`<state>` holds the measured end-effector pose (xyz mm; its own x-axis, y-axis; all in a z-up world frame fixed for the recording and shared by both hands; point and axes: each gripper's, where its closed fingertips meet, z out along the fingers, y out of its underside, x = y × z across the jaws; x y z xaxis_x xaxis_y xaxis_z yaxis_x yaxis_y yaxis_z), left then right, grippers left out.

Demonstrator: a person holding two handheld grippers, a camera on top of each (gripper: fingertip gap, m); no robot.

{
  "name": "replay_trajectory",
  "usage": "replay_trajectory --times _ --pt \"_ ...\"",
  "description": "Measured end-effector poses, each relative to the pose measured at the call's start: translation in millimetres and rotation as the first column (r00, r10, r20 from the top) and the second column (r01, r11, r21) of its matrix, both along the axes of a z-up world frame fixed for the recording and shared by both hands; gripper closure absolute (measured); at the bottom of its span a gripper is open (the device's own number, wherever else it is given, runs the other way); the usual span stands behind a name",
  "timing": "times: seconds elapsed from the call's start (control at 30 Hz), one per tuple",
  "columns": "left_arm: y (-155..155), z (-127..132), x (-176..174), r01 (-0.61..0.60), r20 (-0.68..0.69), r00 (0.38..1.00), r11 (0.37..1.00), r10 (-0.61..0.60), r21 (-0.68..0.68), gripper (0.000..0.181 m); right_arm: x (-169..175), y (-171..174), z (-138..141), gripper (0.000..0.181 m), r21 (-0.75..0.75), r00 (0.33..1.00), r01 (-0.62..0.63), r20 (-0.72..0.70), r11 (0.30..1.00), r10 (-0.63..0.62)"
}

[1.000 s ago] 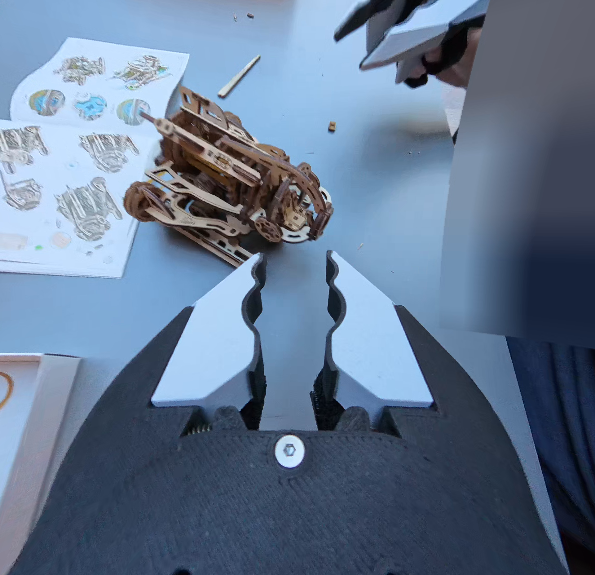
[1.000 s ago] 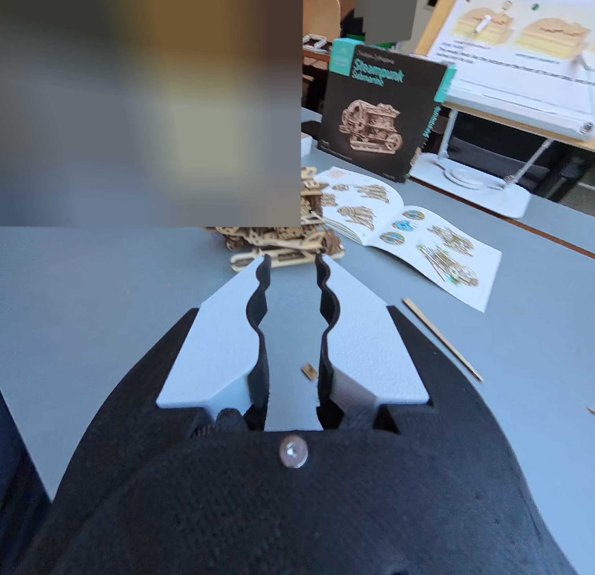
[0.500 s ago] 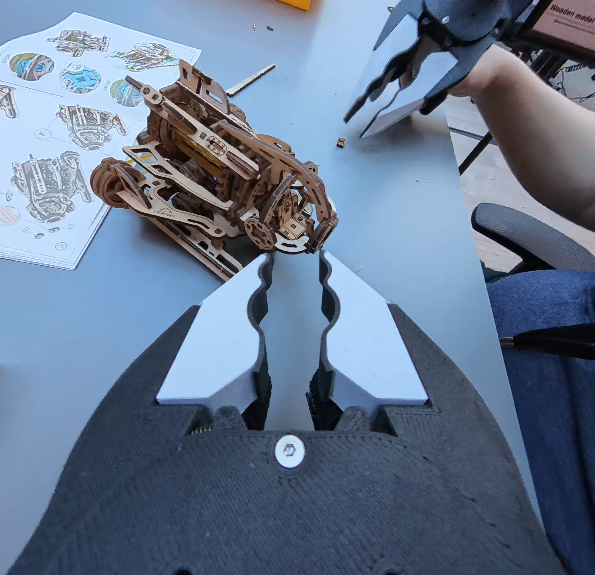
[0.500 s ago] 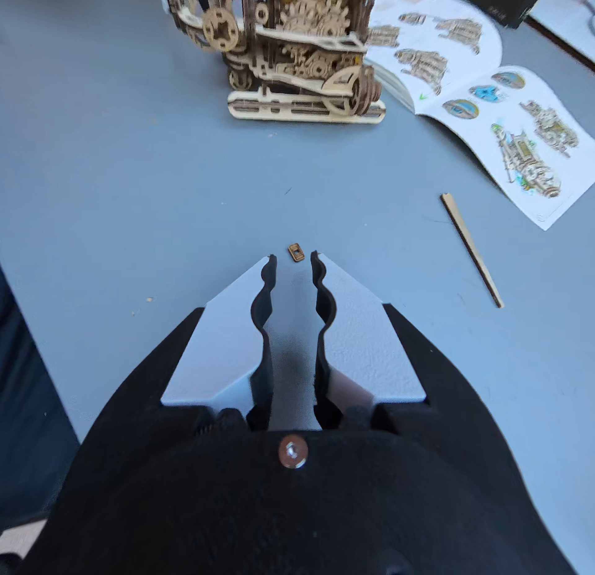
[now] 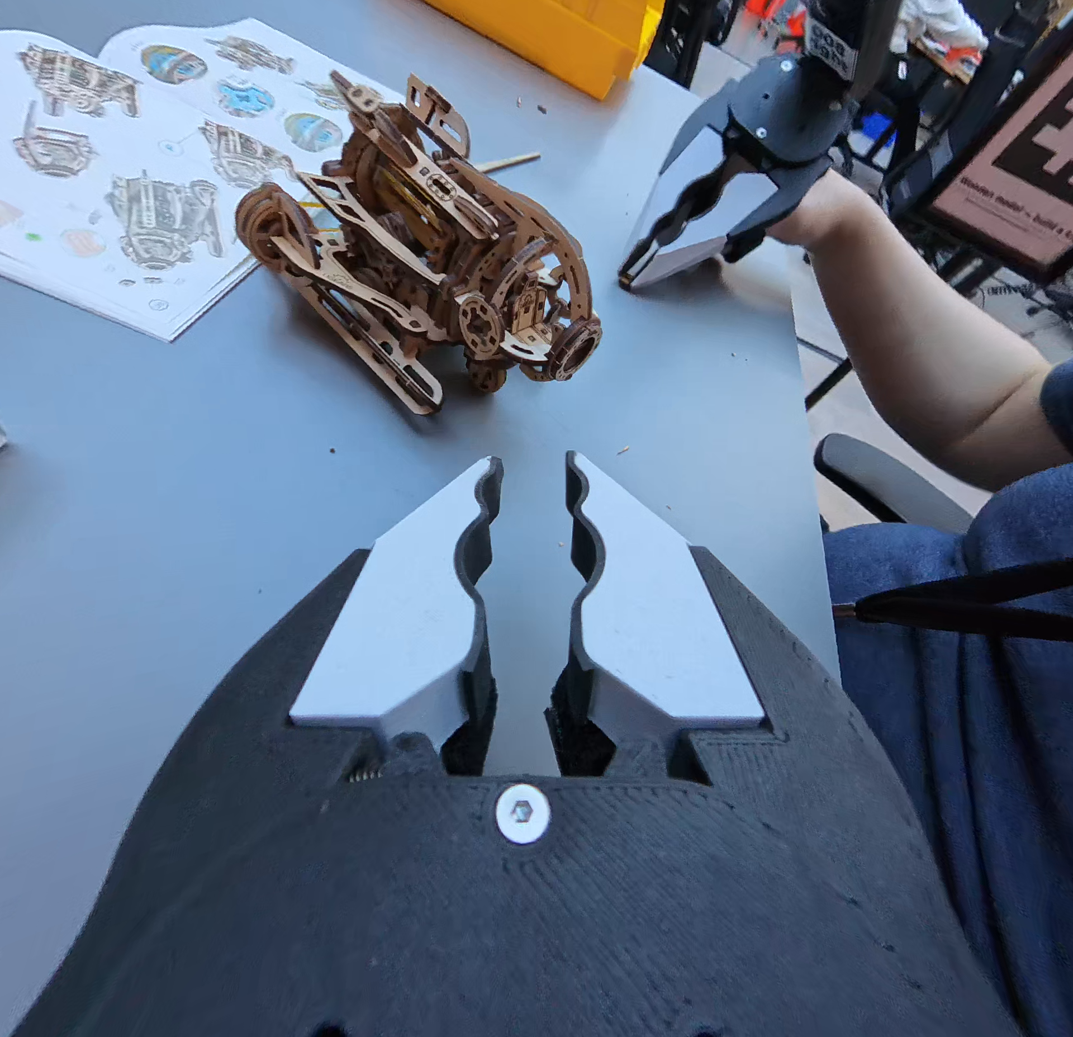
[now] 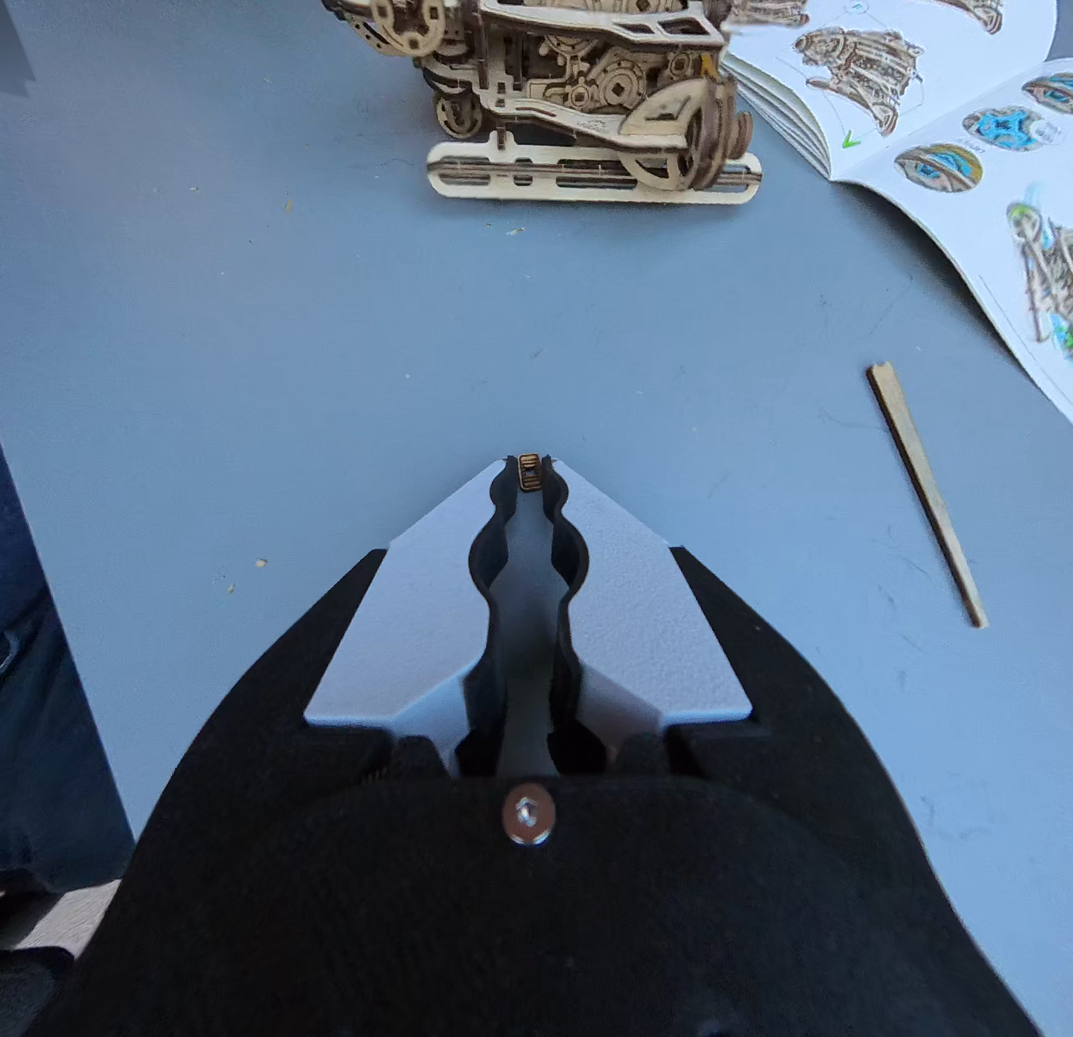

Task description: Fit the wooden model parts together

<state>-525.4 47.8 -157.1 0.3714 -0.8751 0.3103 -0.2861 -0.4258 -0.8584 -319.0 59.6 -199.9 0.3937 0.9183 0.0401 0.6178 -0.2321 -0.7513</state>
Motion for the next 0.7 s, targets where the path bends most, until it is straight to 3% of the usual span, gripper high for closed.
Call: replay_trajectory --times 0.13,0.27,0.37,0.57,0.67,0.7 --pt "-6.8 9.1 -7.4 -0.049 0.058 0.997 0.998 0.051 -0.038 0.152 -47.1 -4.9 52.9 0.175 0.24 0.993 0.021 -0.119 0.971 0.008" --pt "-19.5 26.9 4.3 0.001 0.192 0.981 0.99 0.027 -0.144 0.15 -105.7 -20.3 103.0 0.174 0.446 0.968 0.05 -0.243 0.894 0.067" --pt "-22.9 42.3 14.4 0.049 0.298 0.955 0.981 0.009 -0.186 0.153 -135.5 -26.8 112.8 0.175 0.506 0.96 0.056 -0.265 0.861 0.093" --pt "-30.1 56.5 26.2 0.134 0.411 0.911 0.955 -0.015 -0.263 0.153 -166.8 -26.9 105.6 0.175 0.55 0.973 0.046 -0.214 0.834 0.087" --pt "-29.9 57.7 23.8 0.151 0.416 0.909 0.952 -0.029 -0.265 0.181 -179.0 -29.4 104.7 0.175 0.557 0.973 0.018 -0.202 0.83 0.114" --pt "-31.1 59.0 22.6 0.162 0.417 0.908 0.949 -0.036 -0.27 0.18 -181.8 -29.5 103.6 0.175 0.561 0.975 0.008 -0.189 0.828 0.119"
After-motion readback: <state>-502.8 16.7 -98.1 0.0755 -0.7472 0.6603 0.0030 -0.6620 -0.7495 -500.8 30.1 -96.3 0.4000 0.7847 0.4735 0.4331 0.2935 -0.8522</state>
